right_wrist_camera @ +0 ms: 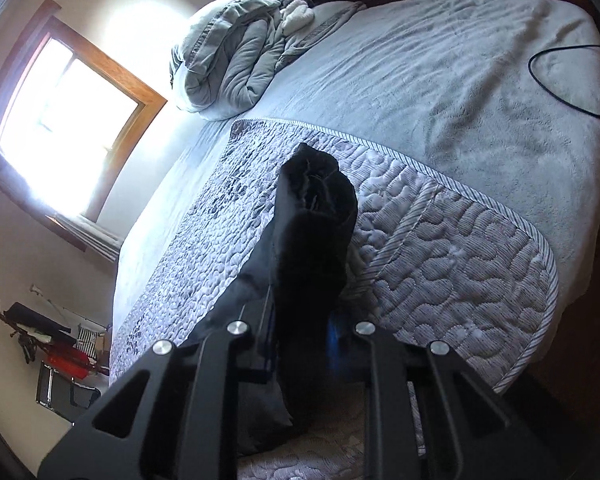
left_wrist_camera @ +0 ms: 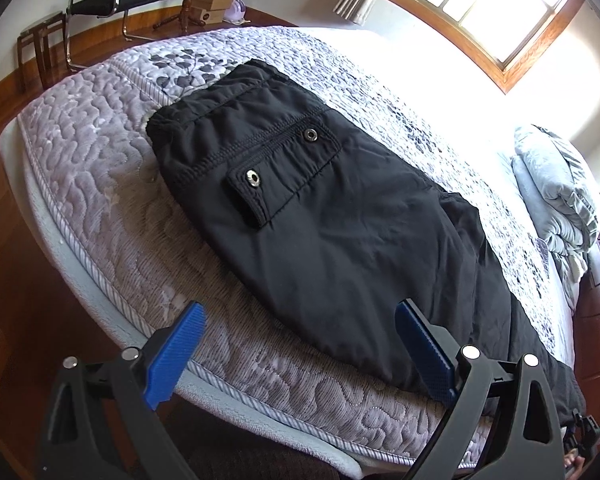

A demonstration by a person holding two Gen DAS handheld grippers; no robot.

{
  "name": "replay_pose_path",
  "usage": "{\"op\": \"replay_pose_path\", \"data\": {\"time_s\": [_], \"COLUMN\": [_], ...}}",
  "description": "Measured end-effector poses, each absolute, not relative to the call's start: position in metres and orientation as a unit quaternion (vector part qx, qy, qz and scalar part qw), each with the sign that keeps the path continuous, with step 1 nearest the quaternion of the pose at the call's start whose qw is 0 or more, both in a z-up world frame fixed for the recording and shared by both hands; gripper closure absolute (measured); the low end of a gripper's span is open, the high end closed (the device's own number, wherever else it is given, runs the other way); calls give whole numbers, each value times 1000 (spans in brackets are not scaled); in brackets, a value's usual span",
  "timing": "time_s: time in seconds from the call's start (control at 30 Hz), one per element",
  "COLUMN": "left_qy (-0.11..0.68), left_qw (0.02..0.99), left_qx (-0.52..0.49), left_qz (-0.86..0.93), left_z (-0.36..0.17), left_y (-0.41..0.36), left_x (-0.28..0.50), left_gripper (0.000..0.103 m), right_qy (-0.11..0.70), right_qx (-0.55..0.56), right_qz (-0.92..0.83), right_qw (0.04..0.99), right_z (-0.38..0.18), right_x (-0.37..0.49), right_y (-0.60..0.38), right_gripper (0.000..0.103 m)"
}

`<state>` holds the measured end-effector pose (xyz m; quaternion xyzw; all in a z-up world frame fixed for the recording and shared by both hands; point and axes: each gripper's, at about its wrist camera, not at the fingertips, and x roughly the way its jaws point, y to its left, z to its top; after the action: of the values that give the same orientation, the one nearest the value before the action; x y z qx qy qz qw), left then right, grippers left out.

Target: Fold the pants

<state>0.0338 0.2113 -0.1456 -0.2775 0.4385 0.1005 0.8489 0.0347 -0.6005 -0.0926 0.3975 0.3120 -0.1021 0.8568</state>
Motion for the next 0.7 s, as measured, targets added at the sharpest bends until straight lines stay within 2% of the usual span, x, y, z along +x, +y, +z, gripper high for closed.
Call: {"op": "replay_pose_path", "data": {"time_s": [0.7], "left_qy": [435], "left_qw": [855], "left_qx": [-269], "left_qz": [86], "left_z": [-139], "left_y": [205], "left_x": [27], "left_gripper": [6], "right_qy": [292], "right_qx": [239], "right_qz": [19], "right_qw": [926], "right_z": [8], "right_x": [61], "right_y": [-469], "right_gripper": [85]}}
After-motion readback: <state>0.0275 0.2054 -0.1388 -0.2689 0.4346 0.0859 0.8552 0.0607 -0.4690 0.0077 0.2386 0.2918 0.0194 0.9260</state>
